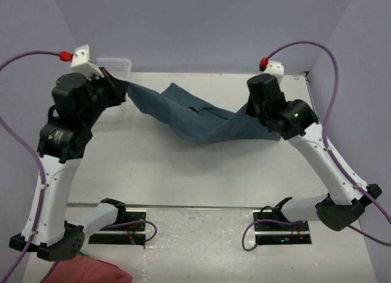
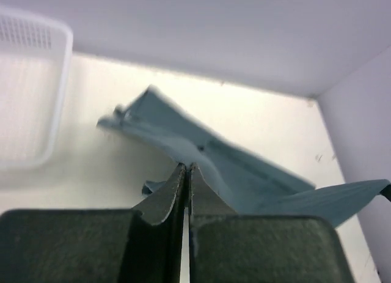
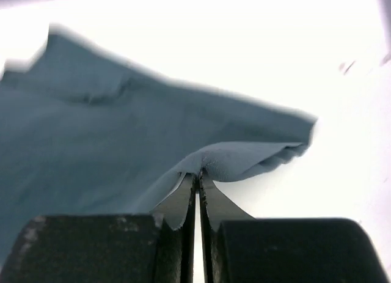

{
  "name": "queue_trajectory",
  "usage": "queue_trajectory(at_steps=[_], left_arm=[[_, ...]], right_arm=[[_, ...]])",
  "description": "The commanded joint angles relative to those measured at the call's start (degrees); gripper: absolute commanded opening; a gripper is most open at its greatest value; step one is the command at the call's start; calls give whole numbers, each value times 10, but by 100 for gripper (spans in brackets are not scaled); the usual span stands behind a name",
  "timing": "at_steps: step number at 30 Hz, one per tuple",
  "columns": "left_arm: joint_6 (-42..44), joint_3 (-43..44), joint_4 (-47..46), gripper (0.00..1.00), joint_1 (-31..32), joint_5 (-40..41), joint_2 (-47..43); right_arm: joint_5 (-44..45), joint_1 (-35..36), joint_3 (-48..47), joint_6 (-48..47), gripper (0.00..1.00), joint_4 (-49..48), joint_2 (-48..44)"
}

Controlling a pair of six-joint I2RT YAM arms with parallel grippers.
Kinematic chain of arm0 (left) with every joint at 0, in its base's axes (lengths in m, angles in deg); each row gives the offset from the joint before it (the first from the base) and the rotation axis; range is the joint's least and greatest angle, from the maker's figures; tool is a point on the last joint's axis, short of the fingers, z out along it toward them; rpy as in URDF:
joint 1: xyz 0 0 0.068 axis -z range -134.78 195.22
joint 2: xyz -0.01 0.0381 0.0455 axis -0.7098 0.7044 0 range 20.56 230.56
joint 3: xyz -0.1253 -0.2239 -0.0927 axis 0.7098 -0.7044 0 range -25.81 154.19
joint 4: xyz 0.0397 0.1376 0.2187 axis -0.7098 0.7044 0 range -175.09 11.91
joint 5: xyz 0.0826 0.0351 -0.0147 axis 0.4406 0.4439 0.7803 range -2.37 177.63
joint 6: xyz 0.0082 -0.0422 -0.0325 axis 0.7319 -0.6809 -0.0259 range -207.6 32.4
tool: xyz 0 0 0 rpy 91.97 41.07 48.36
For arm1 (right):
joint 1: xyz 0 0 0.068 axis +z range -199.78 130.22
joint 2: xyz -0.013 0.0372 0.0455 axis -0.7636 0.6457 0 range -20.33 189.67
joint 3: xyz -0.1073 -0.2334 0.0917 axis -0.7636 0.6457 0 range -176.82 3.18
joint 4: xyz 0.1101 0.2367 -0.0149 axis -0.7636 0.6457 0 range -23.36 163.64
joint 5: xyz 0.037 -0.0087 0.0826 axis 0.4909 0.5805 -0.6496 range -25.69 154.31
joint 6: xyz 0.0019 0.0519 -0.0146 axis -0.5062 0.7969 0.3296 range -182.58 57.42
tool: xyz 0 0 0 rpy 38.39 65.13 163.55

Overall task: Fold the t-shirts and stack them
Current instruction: Flatten out the tshirt

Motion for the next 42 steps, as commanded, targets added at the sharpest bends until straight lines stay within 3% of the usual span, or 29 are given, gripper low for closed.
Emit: queue_trajectory(at_steps=[1,8,11,18,24,27,35,39,42], left_arm=[[76,97,33,0,2,12,-10],[118,335,52,0,2,-24,26],[133,372,33,0,2,-39,13],[129,442,-17,0,1,-162,7],[128,519,-51,0,0,-204,30],[121,534,-80,0,0,-206,75],[126,558,-101,0,0,-182,187],[158,565,-89,0,-1,-147,232],[170,567,-82,0,-4,-120,268]], right_arm=[[65,-34,-92,-104,0,21,-35],[67,-43,-329,-243,0,-3,-45],[54,-42,-413,-277,0,38,-45],[21,-14,-431,-290,0,39,-119],[-25,-12,-410,-283,0,37,-154],[38,-10,-371,-316,0,-1,-153],[125,-12,-453,-395,0,-49,-51],[123,-27,-485,-427,0,-92,-4],[84,-98,-508,-419,0,-100,36]])
